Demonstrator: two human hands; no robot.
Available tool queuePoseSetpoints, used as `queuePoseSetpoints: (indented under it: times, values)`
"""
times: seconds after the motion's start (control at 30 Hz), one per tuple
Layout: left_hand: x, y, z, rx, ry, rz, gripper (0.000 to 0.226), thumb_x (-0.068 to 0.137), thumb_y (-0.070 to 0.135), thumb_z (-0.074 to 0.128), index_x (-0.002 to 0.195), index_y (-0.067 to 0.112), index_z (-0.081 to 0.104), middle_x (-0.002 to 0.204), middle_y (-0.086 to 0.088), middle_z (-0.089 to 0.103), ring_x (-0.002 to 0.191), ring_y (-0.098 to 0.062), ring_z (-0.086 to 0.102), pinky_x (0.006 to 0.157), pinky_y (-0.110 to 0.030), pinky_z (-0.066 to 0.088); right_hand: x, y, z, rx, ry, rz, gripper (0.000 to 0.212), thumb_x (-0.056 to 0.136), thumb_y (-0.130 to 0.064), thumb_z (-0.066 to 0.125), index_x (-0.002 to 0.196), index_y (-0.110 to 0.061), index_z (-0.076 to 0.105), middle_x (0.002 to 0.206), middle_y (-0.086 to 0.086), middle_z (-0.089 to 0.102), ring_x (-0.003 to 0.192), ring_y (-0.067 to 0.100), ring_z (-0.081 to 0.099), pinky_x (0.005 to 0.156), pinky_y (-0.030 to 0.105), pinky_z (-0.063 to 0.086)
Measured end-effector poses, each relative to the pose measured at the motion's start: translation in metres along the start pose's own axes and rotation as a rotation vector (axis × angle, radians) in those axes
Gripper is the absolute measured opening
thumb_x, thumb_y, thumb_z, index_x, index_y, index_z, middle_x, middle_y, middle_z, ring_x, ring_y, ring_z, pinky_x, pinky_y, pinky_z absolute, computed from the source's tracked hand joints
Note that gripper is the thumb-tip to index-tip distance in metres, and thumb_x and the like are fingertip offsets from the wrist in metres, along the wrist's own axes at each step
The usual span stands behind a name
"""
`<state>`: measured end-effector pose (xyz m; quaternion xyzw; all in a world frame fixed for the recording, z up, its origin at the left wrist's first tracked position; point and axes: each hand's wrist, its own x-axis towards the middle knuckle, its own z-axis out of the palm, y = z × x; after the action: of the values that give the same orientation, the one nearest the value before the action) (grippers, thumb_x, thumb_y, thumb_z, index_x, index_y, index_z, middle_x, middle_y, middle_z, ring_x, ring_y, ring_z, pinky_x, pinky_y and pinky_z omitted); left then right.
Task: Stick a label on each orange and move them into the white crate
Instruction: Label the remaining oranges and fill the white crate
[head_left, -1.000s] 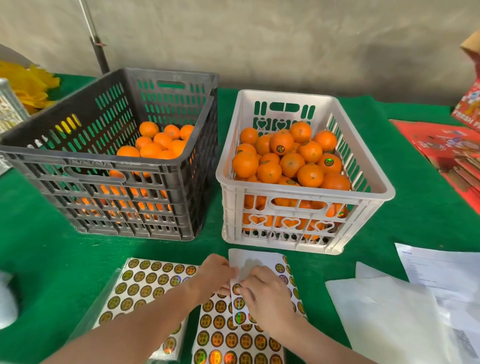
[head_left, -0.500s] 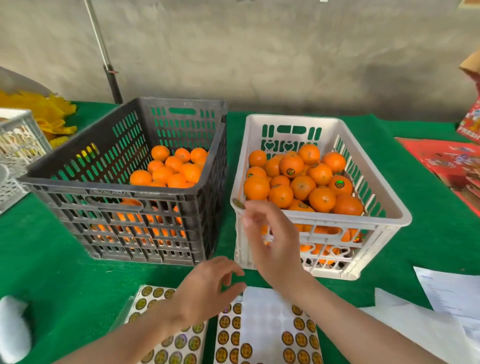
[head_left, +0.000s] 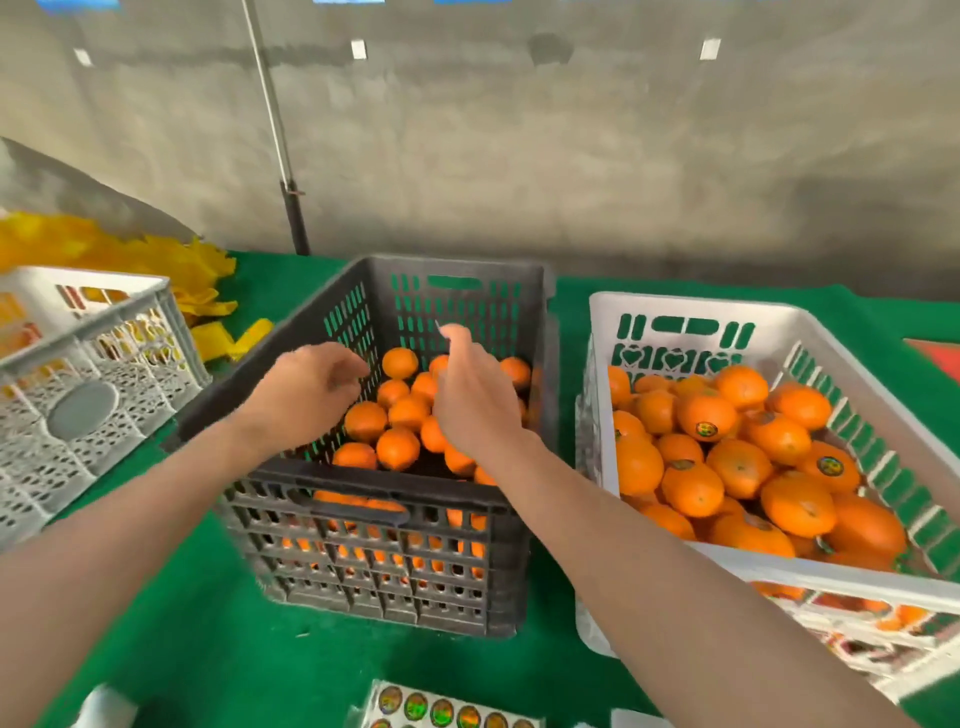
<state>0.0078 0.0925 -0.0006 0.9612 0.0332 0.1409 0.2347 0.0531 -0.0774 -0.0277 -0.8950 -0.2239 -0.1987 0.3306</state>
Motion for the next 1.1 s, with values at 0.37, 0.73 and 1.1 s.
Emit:
queuePoseSetpoints:
  times: [0.37, 0.73, 1.1]
  values:
    - [0.075, -0.036, 0.148, 0.645, -1.292, -0.038, 0.062, 0.095, 0.026, 0.057, 0.148, 0.01, 0.029, 0.149, -0.015, 0.036, 0.133, -0.033, 0.042, 0.107, -0.041, 0.04, 0.002, 0.02, 0.012, -0.178, -0.077, -0.042, 0.042, 0.087, 0.001, 0.048, 0.126, -0.011, 0.041, 0.097, 0.006, 0.055, 0.072, 0.019, 0.037, 0.049, 0.027, 0.019]
    - [0.076, -0.029, 0.124, 0.132, -1.032, -0.2, 0.081, 0.088, 0.021, 0.067, 0.151, 0.016, 0.016, 0.138, -0.017, 0.046, 0.111, -0.034, 0.06, 0.089, -0.033, 0.052, 0.005, 0.022, 0.01, -0.027, 0.09, 0.044, 0.051, 0.087, 0.002, 0.046, 0.135, -0.012, 0.037, 0.093, 0.001, 0.056, 0.075, 0.014, 0.045, 0.05, 0.016, 0.021]
    - [0.032, 0.027, 0.005, -1.083, -0.547, 0.0, 0.068, 0.069, -0.026, 0.063, 0.109, 0.027, 0.052, 0.095, -0.011, 0.065, 0.08, -0.025, 0.066, 0.062, -0.031, 0.054, -0.003, 0.004, -0.04, 0.814, 0.303, 0.334, 0.026, 0.089, -0.007, 0.061, 0.113, -0.012, 0.052, 0.095, -0.006, 0.061, 0.088, 0.006, 0.061, 0.084, 0.036, 0.053]
